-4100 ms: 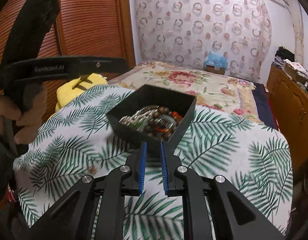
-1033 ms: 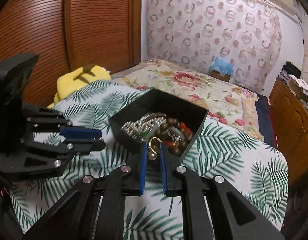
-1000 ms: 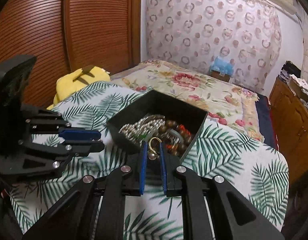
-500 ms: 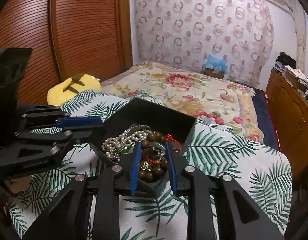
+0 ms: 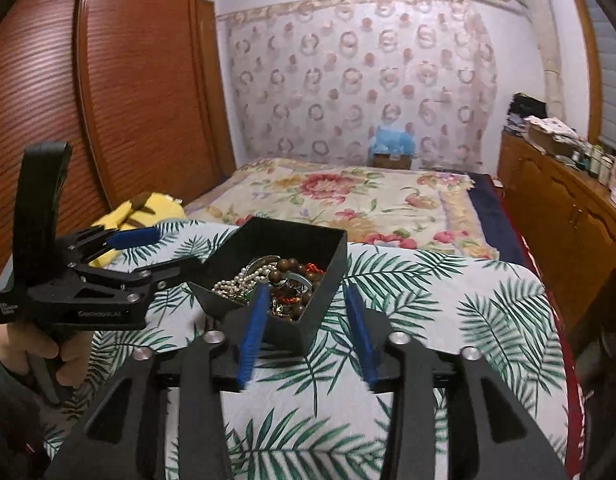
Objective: Organize jewelry
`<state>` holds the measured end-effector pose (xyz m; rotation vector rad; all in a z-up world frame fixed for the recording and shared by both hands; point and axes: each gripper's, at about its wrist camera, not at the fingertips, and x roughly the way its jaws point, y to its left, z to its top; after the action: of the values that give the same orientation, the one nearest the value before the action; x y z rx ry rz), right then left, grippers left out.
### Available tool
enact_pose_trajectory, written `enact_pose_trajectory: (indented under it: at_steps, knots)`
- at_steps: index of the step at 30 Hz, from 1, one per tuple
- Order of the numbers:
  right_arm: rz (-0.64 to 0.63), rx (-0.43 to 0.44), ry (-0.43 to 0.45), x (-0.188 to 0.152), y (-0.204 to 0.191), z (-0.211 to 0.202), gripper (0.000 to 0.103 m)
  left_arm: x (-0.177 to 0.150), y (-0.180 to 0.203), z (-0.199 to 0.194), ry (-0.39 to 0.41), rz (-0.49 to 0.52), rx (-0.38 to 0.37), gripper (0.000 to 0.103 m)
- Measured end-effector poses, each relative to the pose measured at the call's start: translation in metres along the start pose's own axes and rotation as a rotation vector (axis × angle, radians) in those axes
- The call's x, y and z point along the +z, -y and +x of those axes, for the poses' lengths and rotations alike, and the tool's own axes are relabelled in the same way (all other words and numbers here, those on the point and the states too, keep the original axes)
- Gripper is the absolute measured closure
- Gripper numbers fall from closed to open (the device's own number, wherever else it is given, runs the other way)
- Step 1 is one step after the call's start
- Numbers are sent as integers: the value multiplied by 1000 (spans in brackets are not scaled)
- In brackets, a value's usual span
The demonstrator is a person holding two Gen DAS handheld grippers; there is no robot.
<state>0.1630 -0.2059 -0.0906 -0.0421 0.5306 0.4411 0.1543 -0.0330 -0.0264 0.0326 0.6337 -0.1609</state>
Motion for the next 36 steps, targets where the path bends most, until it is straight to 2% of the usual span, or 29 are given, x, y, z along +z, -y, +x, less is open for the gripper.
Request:
enact_pose_trajectory:
  at_steps: [5,7,13,36]
  knots:
    - [27,-46,33,-9,-4,-22,29,-11,-4,-22,10,-33,32,8]
    - [32,-56,41,-12,-6,-27,17,-16,-7,-30,10,-49,33,8]
    - [51,-100,74,-19,-9,-41,3,-27,-7,-45,1,-55,71,8]
    - [55,-115,80,-20,-15,-41,3,-32,-5,-63,33,-59,82,8]
